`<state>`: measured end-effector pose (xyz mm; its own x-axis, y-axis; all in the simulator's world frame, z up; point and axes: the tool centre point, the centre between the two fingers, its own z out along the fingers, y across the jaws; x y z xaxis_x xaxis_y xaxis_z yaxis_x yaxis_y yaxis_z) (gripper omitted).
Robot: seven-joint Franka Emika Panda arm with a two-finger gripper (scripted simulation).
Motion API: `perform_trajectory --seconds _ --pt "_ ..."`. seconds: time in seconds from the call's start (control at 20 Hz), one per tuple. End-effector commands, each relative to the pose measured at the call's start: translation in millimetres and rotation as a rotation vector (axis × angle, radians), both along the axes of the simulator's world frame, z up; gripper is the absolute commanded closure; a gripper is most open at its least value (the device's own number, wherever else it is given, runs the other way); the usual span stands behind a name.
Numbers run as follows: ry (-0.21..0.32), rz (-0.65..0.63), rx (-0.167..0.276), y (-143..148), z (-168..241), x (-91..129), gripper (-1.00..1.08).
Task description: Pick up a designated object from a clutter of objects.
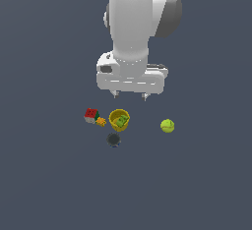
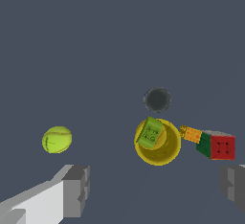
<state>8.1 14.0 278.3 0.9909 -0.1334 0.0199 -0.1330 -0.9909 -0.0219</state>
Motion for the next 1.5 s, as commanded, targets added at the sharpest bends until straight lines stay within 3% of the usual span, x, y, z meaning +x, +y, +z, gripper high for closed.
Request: perform_trajectory --seconds 0.0,0.7,1.45 --pt "0.004 -0.053 0.000 -3.8 -17.9 -0.1 -0.92" --pt "0.023 -0.371 -0.010 -26.3 -120.2 -14.5 -0.92" --pt "0.027 -0.427 -0.014 -30.4 -145.1 -20.1 -0.92"
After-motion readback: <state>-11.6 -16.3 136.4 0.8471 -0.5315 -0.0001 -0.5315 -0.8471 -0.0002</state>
